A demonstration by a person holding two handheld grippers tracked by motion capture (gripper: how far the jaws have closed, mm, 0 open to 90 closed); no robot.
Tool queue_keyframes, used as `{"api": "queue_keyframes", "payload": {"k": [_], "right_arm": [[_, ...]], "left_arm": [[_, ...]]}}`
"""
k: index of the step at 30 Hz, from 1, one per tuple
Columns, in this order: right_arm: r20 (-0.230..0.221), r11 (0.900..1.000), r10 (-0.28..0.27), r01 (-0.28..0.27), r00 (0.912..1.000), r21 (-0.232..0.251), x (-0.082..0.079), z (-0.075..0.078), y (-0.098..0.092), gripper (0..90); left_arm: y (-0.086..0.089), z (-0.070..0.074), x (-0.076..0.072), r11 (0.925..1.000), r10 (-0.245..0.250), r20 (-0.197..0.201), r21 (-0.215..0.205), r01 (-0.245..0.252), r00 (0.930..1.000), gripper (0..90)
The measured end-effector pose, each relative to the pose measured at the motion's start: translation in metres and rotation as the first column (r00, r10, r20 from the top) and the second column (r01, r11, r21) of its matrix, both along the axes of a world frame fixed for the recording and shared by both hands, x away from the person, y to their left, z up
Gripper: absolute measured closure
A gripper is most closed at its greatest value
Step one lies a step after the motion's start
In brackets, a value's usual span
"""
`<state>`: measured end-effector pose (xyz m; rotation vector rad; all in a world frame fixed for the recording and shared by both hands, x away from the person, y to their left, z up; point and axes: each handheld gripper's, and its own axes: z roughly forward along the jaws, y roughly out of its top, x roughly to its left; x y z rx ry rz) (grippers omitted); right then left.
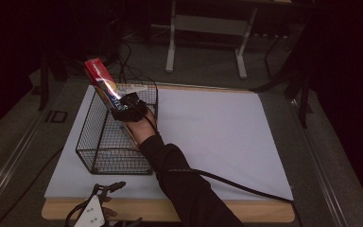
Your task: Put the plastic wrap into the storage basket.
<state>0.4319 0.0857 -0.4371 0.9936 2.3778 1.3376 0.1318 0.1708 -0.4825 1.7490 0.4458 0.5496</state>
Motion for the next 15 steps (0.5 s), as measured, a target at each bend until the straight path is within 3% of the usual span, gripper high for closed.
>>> {"api": "queue_keyframes", "payload": {"k": [8,13,15], "right_arm": [[-0.051,1.0,-0.018,0.017,0.9985,-0.006,0.0028,-0.0038,-0.0037,39.4],[-0.071,0.995,-0.019,0.012,0.9973,-0.097,0.0024,-0.0103,-0.0025,38.7],[-0.072,0.994,-0.021,0.013,0.9972,-0.112,0.0024,-0.0101,-0.0038,38.2]], "left_arm": [[-0.0007,-0.0002,0.0002,1.0,-0.002,0.0,0.004,0.002,1.0,0.0],[-0.0012,-0.0005,0.0,1.0,-0.004,-0.001,0.006,0.004,1.0,0.0],[-0.0014,-0.0006,0.0002,1.0,-0.004,-0.003,0.007,0.004,1.0,0.0]]}}
